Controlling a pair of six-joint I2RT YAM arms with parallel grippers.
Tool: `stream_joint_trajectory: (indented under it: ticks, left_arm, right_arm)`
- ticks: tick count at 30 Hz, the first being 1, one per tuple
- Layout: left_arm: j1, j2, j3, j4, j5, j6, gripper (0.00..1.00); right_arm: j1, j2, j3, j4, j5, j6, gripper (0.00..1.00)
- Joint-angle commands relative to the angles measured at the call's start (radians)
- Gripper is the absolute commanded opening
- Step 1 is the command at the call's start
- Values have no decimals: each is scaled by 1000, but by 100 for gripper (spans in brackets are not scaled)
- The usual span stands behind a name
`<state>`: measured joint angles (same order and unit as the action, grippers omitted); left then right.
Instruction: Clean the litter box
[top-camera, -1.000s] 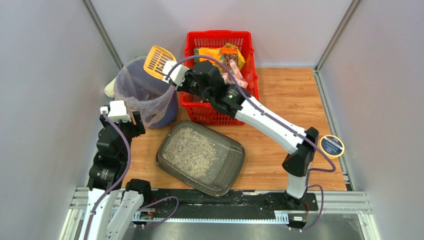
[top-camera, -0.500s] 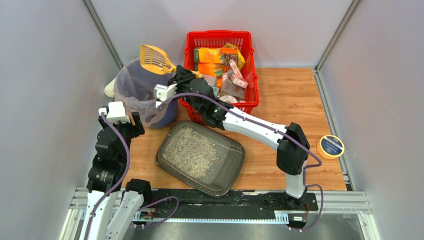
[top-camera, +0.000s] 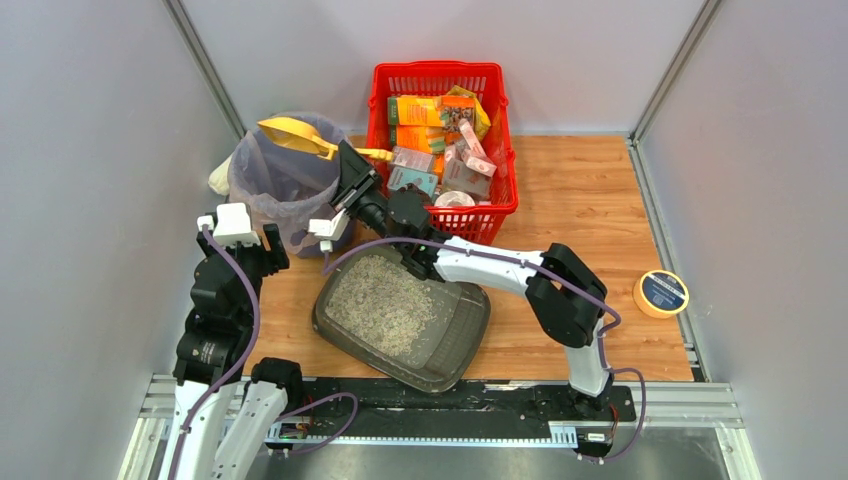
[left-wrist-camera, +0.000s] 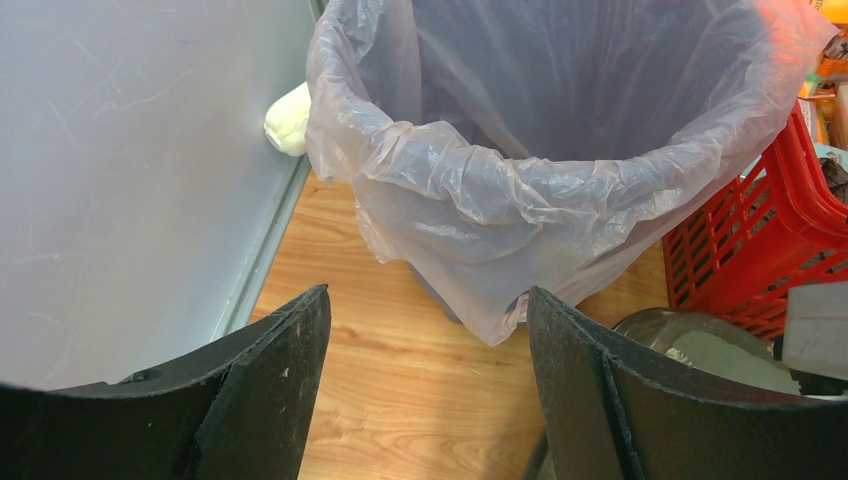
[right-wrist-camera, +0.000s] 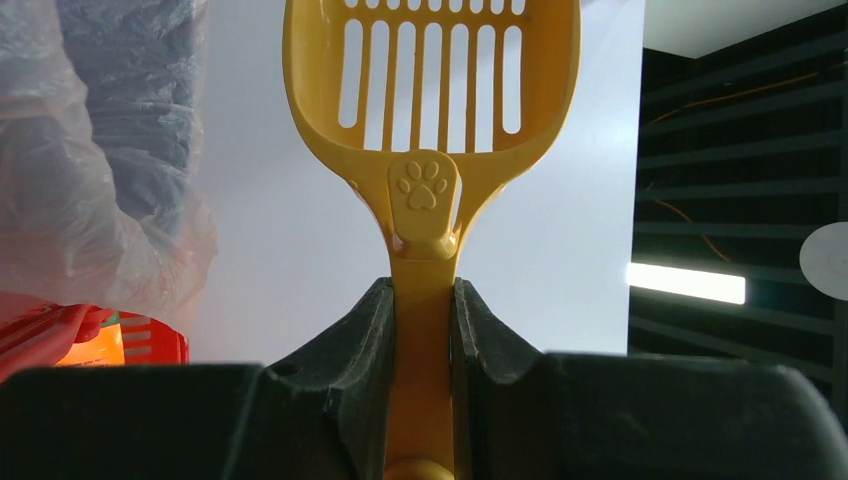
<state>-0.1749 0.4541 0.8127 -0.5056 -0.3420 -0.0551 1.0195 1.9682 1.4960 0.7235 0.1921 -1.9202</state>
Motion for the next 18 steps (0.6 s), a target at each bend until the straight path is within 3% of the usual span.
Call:
stream_joint_trajectory:
  ticks: [1,7,18]
  left_arm:
    - [3,-3,13,19,4,-8,80]
    - [2,0,11,21,6,-9,80]
    - [-1,8,13,21,14,-11,80]
  right_arm:
    - [-4,-32,-22,126,-62,-129,1]
    - [-10,-52,-40,134,-46,-151,1]
    - [22,-49,-258,266,-10,-125,1]
